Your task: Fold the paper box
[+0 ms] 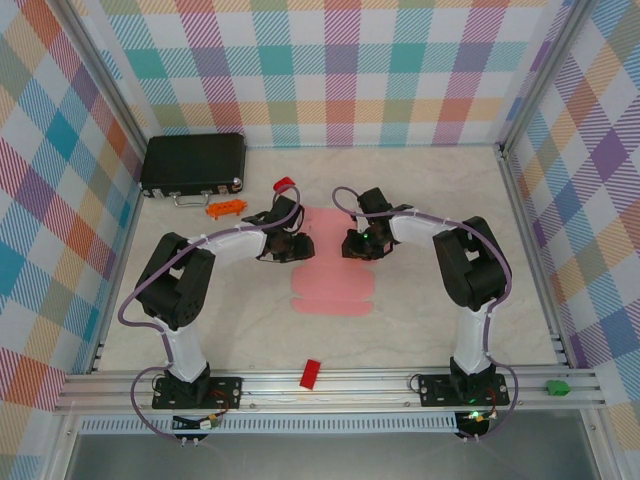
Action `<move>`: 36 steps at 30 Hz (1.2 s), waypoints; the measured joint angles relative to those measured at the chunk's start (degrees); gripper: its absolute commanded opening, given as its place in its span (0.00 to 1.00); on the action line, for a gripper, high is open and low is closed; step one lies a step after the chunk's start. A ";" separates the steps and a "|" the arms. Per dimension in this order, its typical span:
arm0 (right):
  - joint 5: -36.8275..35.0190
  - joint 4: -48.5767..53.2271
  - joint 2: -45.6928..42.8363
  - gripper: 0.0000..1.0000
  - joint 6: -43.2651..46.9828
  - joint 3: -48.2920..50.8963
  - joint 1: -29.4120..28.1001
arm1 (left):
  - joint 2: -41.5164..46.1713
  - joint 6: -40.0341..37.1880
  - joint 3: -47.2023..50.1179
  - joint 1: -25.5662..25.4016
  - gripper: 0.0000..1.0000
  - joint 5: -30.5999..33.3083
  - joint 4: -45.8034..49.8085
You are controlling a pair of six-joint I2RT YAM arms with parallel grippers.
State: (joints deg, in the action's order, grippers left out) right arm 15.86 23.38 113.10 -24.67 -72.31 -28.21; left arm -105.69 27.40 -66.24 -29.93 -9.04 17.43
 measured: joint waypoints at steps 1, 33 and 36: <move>0.00 -0.02 0.00 0.23 0.00 0.00 0.00 | 0.00 -0.20 -0.11 0.00 0.31 -0.39 -0.04; -1.99 1.16 -1.86 0.26 -0.15 -0.02 0.02 | -0.94 -4.22 -6.08 -1.18 0.32 -2.08 5.03; -2.49 1.60 -4.28 0.27 -0.17 -0.02 0.50 | 0.22 -5.01 -8.22 -1.29 0.32 -0.76 6.78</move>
State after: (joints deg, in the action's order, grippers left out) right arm 13.37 24.97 108.81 -24.84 -72.34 -27.70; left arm -105.47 22.39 -74.46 -31.22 -9.80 24.21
